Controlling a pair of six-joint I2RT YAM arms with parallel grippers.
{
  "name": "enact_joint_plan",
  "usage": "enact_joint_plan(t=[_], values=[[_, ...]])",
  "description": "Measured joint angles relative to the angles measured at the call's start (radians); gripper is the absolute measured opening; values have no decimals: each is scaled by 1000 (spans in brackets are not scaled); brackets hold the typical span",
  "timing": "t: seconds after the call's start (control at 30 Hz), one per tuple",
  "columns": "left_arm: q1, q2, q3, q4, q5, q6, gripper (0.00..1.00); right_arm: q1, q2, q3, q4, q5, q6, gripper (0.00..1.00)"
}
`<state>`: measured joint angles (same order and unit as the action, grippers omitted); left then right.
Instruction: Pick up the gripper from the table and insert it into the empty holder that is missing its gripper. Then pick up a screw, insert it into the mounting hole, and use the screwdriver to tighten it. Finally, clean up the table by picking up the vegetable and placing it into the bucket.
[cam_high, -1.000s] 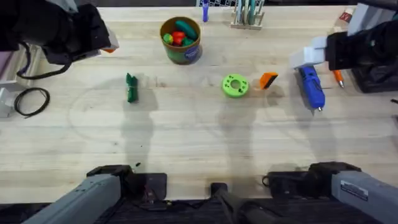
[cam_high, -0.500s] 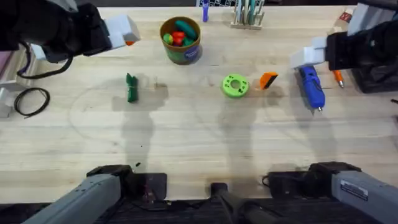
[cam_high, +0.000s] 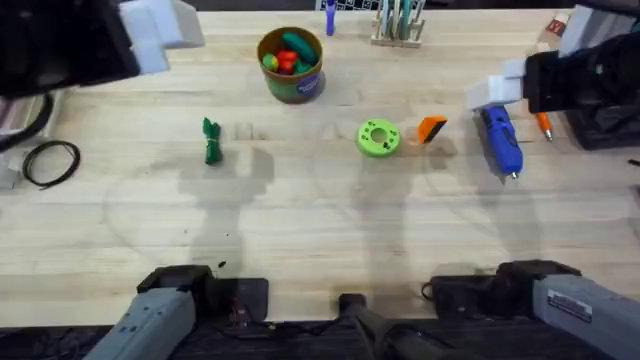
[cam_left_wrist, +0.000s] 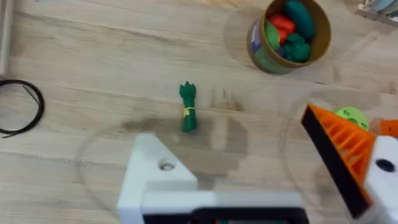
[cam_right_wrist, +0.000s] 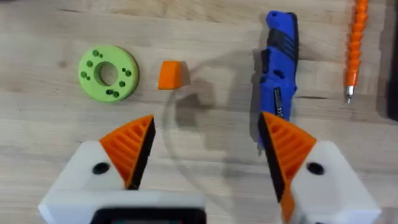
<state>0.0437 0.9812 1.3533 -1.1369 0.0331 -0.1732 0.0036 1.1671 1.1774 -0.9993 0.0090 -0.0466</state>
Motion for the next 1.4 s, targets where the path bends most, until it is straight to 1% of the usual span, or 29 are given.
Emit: enact_joint_plan(t=[0.1,0.27,0.53,0.6,0.7,0.8,0.83,0.9,1.0,1.13,1.33,1.4], values=[[0,-41,0,-10,2,5,985,0,0,0,0,0,0,991],[0,-72,0,-21,6,16,985,0,0,0,0,0,0,991],[0,-137,-2,-26,34,29,985,0,0,0,0,0,0,991],[0,-172,-24,-7,35,40,986,0,0,0,0,0,0,991],[0,-255,-110,65,39,48,986,0,0,0,0,0,-3,991],[0,-376,-255,210,51,54,986,0,0,0,0,0,-3,991],[0,-494,-421,373,69,58,986,0,0,0,0,0,-3,990],[0,-571,-546,485,96,61,986,0,0,0,0,0,-3,991],[0,-661,-702,634,142,61,986,0,0,0,0,0,-3,992],[0,-771,-901,864,209,61,986,0,0,0,0,0,-3,991],[0,-904,-1159,1188,278,61,986,0,0,0,0,0,-3,991],[0,-937,-1226,1264,300,61,985,0,0,0,0,0,-3,992]])
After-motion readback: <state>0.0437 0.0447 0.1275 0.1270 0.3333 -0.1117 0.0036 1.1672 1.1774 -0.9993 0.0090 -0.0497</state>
